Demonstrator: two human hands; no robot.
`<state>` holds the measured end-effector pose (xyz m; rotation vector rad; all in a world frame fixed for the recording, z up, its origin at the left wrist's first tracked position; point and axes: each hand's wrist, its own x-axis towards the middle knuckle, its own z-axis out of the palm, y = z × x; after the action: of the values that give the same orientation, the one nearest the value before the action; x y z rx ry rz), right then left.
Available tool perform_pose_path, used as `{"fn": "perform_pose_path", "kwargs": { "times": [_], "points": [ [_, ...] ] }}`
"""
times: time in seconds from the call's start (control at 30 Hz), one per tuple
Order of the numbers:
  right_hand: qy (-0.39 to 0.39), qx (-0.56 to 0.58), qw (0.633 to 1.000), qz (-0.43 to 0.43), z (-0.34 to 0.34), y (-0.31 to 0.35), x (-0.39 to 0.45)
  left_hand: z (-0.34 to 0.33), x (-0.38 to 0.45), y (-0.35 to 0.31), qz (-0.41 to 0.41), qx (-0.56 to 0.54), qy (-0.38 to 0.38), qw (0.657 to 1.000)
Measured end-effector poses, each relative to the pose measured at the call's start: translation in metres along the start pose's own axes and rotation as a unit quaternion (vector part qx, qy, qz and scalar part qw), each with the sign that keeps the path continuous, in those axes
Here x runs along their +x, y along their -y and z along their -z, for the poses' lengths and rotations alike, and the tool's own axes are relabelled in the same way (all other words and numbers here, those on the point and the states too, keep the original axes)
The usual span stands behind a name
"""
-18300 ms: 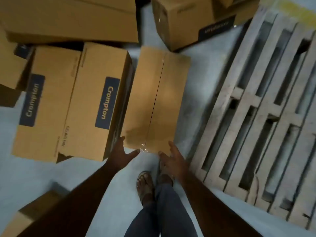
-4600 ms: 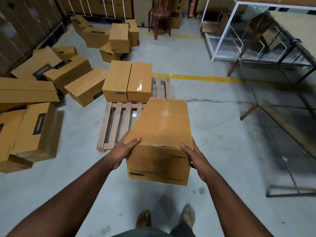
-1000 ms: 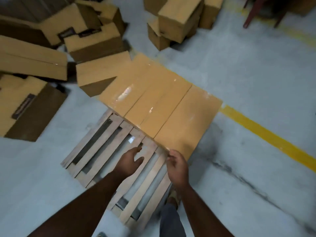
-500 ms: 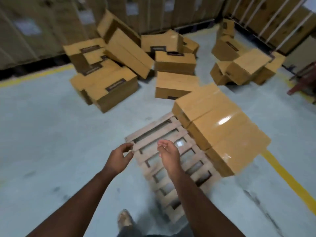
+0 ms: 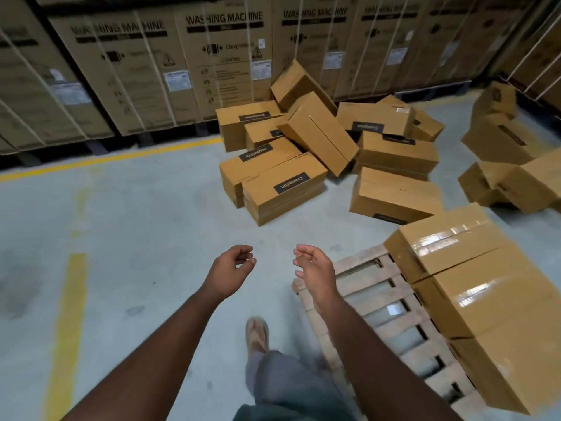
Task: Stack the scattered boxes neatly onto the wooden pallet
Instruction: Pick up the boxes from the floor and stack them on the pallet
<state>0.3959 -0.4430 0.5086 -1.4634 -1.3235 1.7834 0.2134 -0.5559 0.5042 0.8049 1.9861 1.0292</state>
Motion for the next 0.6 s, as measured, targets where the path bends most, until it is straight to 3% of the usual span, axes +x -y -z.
{"fn": "perform_pose_path", "kwargs": {
  "times": [0.17, 0.33, 0.6],
  "points": [
    [-0.003, -0.017, 1.0, -0.024, -0.087, 0.021, 0.1, 0.065, 0.115, 0.012, 0.006, 0.02, 0.013, 1.0],
    [0.042, -0.047, 0.997, -0.036, -0.168, 0.075, 0.185, 0.131, 0.215, 0.0, 0.009, 0.017, 0.003, 1.0],
    [-0.012, -0.061, 0.996, -0.058, -0.239, 0.138, 0.308, 0.186, 0.383, -0.006, 0.047, 0.016, 0.067, 0.997]
  ]
}}
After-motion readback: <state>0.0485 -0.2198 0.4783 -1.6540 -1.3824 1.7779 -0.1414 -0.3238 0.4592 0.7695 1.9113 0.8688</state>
